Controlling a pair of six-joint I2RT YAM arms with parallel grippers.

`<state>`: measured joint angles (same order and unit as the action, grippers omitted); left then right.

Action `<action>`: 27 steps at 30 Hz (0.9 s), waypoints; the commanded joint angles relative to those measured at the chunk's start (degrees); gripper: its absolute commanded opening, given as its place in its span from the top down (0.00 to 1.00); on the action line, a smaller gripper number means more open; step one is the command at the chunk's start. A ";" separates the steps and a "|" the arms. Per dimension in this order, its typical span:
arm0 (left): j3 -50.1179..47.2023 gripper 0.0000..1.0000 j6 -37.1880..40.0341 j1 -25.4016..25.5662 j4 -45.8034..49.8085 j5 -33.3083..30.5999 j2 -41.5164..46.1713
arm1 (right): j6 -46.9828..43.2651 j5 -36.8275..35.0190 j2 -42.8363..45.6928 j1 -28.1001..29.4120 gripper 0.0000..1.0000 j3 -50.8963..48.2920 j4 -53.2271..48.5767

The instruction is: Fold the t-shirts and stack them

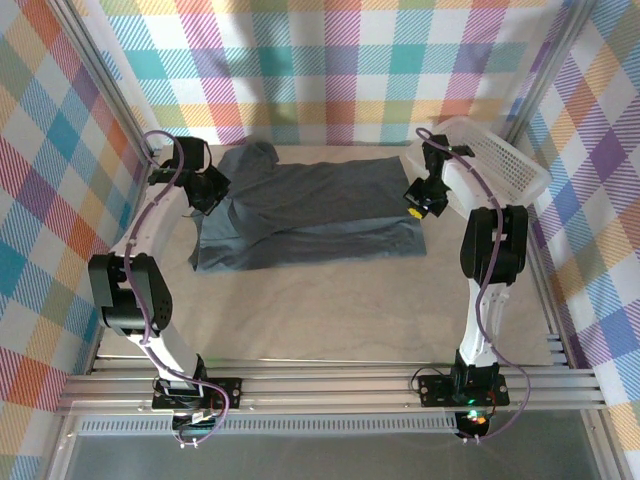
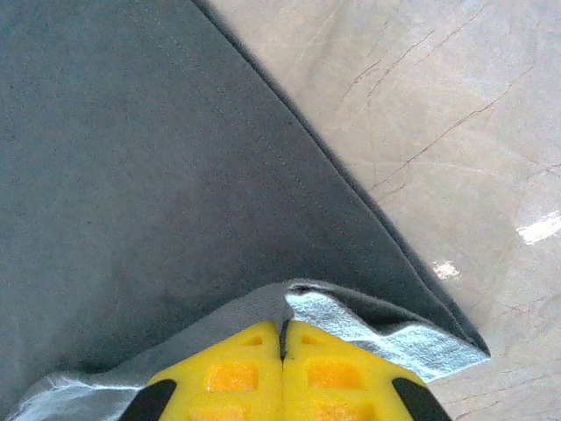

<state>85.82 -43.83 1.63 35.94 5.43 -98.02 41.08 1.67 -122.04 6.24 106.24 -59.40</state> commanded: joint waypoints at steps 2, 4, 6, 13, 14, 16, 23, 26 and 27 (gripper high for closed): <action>2.75 1.00 1.18 -1.25 -0.79 -0.28 -1.76 | -0.56 -0.96 -2.32 -0.46 1.00 3.82 -2.76; 3.66 1.00 1.41 -1.36 -0.72 -0.11 -3.02 | -0.47 -1.10 -3.16 -0.61 1.00 5.02 -3.07; 4.94 1.00 1.75 -1.54 -0.54 -0.11 -4.70 | -0.54 -0.97 -4.28 -0.61 1.00 6.45 -3.14; 11.23 0.45 2.96 -2.16 0.22 3.70 -11.38 | -3.21 -0.15 -8.22 -0.62 0.58 14.41 -7.64; 12.00 0.36 3.15 -2.16 1.29 3.32 -11.14 | -3.40 -0.40 -7.16 -0.62 0.55 13.99 -7.74; 10.86 0.35 3.01 -2.16 2.12 2.47 -8.64 | -3.47 -0.69 -3.38 -0.62 0.52 10.60 -6.24; -10.98 0.54 -4.07 -2.33 4.16 1.38 4.57 | -2.02 3.02 12.12 -0.14 0.61 -14.41 4.88; -17.67 0.62 -6.41 -2.48 1.41 2.88 4.90 | -2.33 4.16 14.32 0.44 0.70 -21.36 8.19; -18.76 0.63 -6.87 -2.59 0.36 3.50 4.35 | -2.44 4.98 14.33 0.44 0.72 -22.71 9.26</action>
<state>70.94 -47.64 -0.16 37.32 7.20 -92.12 38.46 3.92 -108.01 6.17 87.55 -55.20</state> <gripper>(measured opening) 0.376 0.294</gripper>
